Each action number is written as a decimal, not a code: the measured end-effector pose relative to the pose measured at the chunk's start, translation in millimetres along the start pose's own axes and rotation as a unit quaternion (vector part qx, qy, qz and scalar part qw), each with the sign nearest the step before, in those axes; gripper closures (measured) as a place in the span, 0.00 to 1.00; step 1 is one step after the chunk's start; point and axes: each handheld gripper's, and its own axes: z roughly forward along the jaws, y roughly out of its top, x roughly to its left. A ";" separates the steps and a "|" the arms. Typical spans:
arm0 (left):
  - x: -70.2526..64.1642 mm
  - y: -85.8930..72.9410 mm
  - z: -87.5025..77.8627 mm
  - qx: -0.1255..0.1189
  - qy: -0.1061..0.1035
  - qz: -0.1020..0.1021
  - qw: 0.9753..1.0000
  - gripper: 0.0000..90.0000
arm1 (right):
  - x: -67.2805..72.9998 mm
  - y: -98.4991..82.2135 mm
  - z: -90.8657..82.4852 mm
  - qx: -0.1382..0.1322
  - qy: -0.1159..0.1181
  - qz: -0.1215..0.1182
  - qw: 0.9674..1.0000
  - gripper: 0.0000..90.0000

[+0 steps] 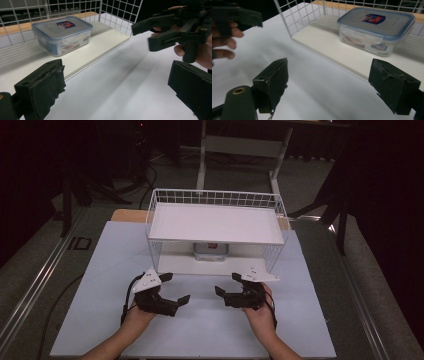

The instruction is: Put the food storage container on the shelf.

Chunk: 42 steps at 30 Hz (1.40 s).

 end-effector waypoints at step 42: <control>15.3 -32.3 -54.8 0.003 0.056 -0.038 0.998 0.02 | -17.9 -38.2 -96.9 -0.027 -0.014 -0.017 0.999 0.19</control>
